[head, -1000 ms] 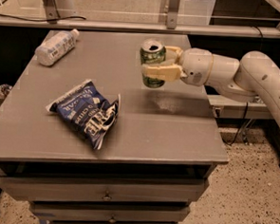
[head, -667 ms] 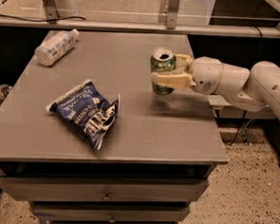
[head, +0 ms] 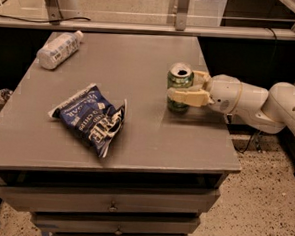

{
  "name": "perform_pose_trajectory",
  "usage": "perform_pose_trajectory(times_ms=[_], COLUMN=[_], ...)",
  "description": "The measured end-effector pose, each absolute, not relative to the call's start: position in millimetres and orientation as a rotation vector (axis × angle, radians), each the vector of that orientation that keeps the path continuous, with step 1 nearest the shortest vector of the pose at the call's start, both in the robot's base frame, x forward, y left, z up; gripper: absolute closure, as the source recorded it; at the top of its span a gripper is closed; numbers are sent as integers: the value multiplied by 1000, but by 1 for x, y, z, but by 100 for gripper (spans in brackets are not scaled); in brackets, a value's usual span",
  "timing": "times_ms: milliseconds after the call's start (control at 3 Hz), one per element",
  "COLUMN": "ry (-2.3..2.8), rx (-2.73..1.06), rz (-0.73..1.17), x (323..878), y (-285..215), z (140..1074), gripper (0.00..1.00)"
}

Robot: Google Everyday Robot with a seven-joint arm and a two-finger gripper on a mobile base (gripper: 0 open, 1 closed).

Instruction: Place green can upright

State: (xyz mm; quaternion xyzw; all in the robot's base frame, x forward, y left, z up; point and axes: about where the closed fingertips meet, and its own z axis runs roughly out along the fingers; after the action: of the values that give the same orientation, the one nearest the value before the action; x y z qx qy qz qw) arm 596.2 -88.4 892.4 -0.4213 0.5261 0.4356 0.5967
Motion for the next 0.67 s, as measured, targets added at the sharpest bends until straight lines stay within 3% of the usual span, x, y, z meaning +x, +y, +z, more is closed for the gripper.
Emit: perform_pose_trajectory(times_ms=[667], ry=[1239], rx=[-957], rz=[1026], x=[595], y=[-94], z=[880], gripper=[37])
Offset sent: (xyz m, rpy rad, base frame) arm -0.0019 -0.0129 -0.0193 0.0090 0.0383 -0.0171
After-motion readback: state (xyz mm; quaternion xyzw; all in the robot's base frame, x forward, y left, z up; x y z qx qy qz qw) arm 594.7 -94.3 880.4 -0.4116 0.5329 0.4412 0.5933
